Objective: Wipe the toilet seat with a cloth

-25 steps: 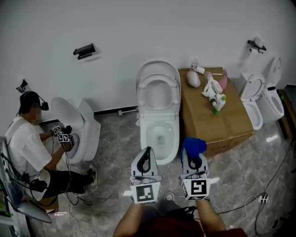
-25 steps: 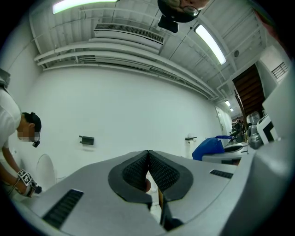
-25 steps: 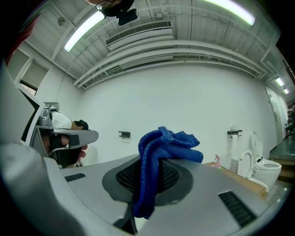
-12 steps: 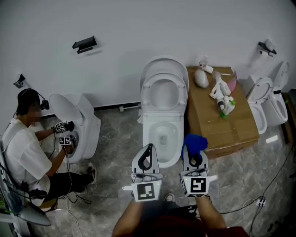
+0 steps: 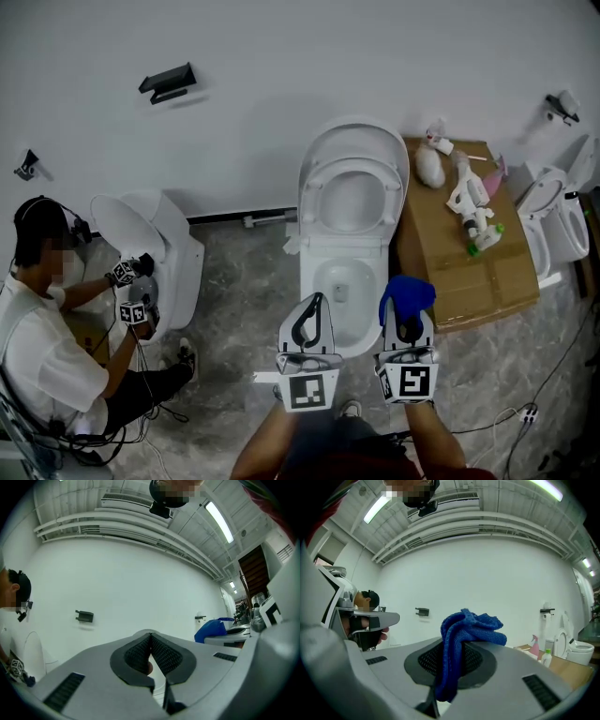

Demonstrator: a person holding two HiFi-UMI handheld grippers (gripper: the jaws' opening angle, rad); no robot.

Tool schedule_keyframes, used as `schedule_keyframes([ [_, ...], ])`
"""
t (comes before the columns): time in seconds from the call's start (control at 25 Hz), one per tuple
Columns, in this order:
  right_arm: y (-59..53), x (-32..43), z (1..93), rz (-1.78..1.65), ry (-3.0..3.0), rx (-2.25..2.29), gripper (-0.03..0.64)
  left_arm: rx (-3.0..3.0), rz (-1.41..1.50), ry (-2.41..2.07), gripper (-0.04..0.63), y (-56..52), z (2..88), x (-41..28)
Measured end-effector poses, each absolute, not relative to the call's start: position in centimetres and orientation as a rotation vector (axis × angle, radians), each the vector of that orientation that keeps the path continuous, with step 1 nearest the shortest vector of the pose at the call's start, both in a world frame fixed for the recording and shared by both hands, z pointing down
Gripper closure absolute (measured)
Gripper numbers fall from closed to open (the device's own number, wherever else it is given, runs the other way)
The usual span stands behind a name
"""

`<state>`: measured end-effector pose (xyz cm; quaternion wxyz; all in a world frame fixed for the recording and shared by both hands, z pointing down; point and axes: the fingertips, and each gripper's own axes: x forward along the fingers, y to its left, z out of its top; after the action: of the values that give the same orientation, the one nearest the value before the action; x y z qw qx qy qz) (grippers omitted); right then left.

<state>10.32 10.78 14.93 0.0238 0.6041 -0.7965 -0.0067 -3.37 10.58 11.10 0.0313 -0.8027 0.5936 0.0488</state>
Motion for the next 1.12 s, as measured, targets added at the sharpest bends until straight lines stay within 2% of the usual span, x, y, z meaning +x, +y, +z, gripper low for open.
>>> schedule_keyframes([
  [0.08, 8.9, 9.5, 16.2, -0.006, -2.450, 1.868, 0.563, -2.473, 0.064, 1.773, 0.580, 8.8, 12.1, -3.8],
  [0.24, 5.2, 8.3, 19.4, 0.005, -2.416, 1.862, 0.563, -2.539, 0.167, 1.866, 0.580, 5.2, 15.0, -4.7],
  [0.56, 0.3, 8.5, 26.4, 0.046, -2.408, 1.843, 0.563, -2.527, 0.151, 1.942, 0.580, 0.0, 21.4, -5.2],
  [1.12, -8.7, 10.6, 43.2, 0.066, -2.444, 1.727, 0.563, -2.466, 0.031, 2.025, 0.580, -6.7, 37.5, -1.5],
])
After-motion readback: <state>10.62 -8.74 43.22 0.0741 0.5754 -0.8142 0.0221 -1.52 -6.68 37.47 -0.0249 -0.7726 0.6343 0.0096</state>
